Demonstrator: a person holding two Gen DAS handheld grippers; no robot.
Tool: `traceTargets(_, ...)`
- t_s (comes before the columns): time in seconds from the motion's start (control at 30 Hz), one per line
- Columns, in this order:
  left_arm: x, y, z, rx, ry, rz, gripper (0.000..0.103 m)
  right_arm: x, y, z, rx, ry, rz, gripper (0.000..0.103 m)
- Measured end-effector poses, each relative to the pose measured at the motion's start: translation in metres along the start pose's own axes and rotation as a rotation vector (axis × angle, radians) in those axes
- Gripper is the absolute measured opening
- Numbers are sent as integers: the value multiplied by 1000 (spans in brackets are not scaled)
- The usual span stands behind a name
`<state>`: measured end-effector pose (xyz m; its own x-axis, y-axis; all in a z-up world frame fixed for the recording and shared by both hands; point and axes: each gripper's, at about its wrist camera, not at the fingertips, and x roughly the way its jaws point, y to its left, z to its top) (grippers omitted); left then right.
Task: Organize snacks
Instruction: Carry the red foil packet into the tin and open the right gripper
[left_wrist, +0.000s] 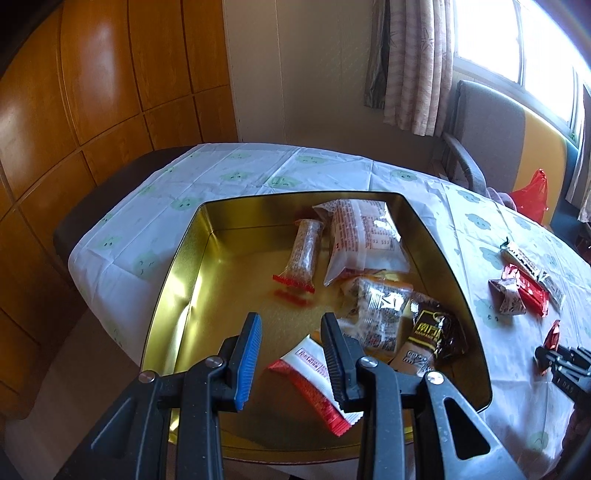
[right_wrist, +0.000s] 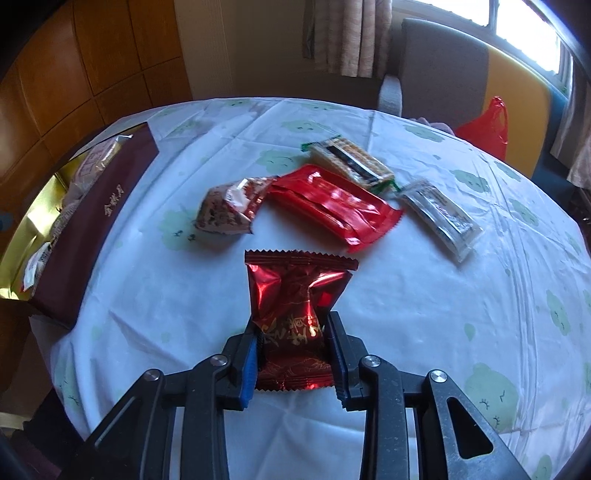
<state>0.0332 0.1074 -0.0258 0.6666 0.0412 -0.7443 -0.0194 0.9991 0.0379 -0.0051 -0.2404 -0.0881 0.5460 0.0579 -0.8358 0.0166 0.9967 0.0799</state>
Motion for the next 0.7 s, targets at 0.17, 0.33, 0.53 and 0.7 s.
traceTargets(0.17, 2, 6, -2, -13, 2, 5, 34, -13, 19, 16, -3, -39, 70, 28)
traceTargets(0.33, 4, 15, -3, -40, -2, 19, 34, -27, 53, 37, -36, -70, 198, 28)
traceTargets(0.53, 8, 30, -3, -79, -1, 48, 34, -34, 121, 65, -120, -76, 388, 28)
traceTargets(0.7, 12, 40, -5, -101, 7, 63, 34, -21, 181, 81, -179, -46, 493, 29)
